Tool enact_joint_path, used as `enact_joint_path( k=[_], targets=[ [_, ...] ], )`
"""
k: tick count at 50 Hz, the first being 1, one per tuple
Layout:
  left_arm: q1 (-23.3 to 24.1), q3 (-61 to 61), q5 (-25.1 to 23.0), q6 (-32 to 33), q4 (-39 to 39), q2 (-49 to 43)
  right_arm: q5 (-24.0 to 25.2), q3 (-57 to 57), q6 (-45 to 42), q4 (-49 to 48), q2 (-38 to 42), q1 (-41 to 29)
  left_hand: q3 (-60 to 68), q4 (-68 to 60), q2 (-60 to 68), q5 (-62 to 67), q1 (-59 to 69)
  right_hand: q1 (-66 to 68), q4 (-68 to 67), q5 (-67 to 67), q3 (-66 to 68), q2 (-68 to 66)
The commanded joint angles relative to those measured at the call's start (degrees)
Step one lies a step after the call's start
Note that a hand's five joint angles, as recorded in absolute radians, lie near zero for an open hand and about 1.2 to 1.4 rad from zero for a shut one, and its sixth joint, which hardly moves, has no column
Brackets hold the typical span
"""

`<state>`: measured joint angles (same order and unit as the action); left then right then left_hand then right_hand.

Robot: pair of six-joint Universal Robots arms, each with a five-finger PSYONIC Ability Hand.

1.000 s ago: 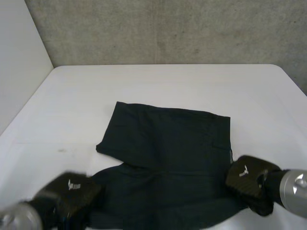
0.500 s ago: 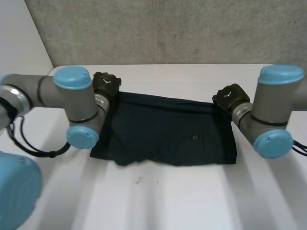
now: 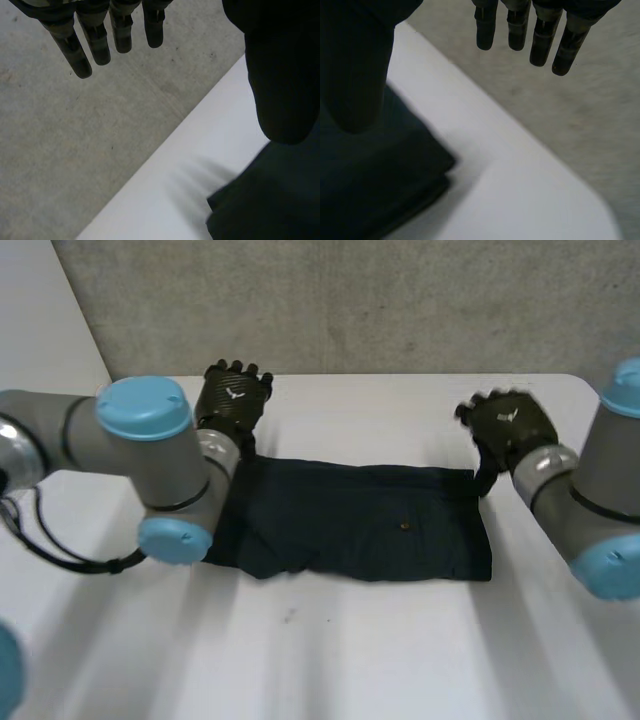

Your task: Fold the shorts.

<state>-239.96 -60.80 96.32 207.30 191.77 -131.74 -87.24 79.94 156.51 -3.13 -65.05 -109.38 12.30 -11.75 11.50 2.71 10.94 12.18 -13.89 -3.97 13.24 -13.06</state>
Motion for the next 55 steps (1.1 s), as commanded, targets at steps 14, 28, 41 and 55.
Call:
enact_joint_path(
  k=[14, 28, 41, 55],
  targets=[
    [-1.57, -24.28, -0.52, -11.74, 0.54, 13.0, 7.18, 19.38, 4.95, -10.75, 3.26, 4.44, -2.3, 1.75, -1.5, -2.71, -0.94, 35.04, -33.33, -33.25, 33.98, -34.15],
    [-2.27, -25.42, -0.52, -11.92, 0.45, 15.46, 3.4, 19.38, -1.55, -9.09, -0.51, 9.53, -2.3, 1.75, -1.5, -2.71, -0.94, 67.82, -66.11, -66.03, 66.76, -66.94],
    [-4.12, -30.16, -0.52, -12.18, 0.19, 22.06, -0.02, 9.2, -29.85, -0.56, -4.21, 4.92, -2.3, 1.75, -1.5, -2.71, -0.94, 67.82, -66.11, -66.03, 66.76, -66.94],
    [-5.17, -30.69, -0.43, -13.41, 0.19, 25.22, 9.62, -3.3, -35.74, -4.87, 9.85, -26.23, -2.3, 1.75, -1.5, -2.71, -0.94, 67.82, -66.11, -66.03, 66.76, -66.94]
  ],
)
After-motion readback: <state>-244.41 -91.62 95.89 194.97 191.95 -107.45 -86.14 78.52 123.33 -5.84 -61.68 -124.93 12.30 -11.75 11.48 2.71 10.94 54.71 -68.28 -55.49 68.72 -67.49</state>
